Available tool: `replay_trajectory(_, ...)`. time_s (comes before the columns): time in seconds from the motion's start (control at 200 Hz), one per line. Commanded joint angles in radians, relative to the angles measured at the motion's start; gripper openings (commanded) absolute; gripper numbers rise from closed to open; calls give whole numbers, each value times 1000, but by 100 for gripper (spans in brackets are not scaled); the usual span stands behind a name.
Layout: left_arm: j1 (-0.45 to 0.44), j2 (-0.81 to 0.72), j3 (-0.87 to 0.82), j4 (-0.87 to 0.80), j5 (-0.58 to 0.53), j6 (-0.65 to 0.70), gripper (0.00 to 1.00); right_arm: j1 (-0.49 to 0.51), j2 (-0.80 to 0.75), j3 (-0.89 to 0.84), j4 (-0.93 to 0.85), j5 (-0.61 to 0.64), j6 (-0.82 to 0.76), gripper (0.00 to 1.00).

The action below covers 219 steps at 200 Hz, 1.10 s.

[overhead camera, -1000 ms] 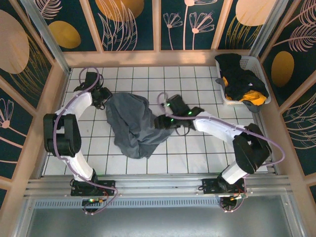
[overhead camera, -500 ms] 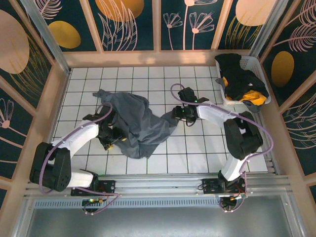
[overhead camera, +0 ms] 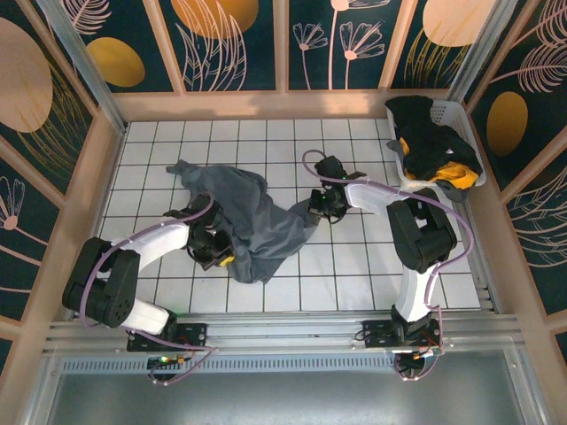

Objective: Fold and stack the t-shirts

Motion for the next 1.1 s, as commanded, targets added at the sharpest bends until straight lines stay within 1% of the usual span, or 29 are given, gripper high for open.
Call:
replay_trajectory(0.0,1,-66,115,-37,-94,-42,0,-29,-69,-10,20,11,42,0)
replay_trajectory(0.12,16,-125,285,-106,-183,-43,0,-72,-160,18,38,19,59,0)
replay_trajectory(0.225,45,-142,414,-128,-211,-40,0,-108,-215,69,46,28,55,0)
replay_trajectory(0.35,91,-142,556,-137,-211,-27,0,-156,-262,137,48,39,60,0)
replay_trajectory(0.535,167,-120,748,-118,-174,7,0,-203,-314,272,60,40,43,0)
replay_trajectory(0.631,185,-114,843,-90,-165,26,0,-214,-347,337,87,40,24,0)
replay_trajectory(0.771,194,-114,981,-64,-158,62,0,-218,-408,421,120,76,-8,0)
replay_trajectory(0.971,194,-198,1061,49,-171,99,0,-221,-553,437,196,113,-53,0)
replay_trajectory(1.041,195,-245,1049,126,-163,107,0,-221,-616,420,229,122,-68,0)
replay_trajectory(1.091,194,-284,1034,178,-171,114,2,-221,-663,402,252,138,-73,0)
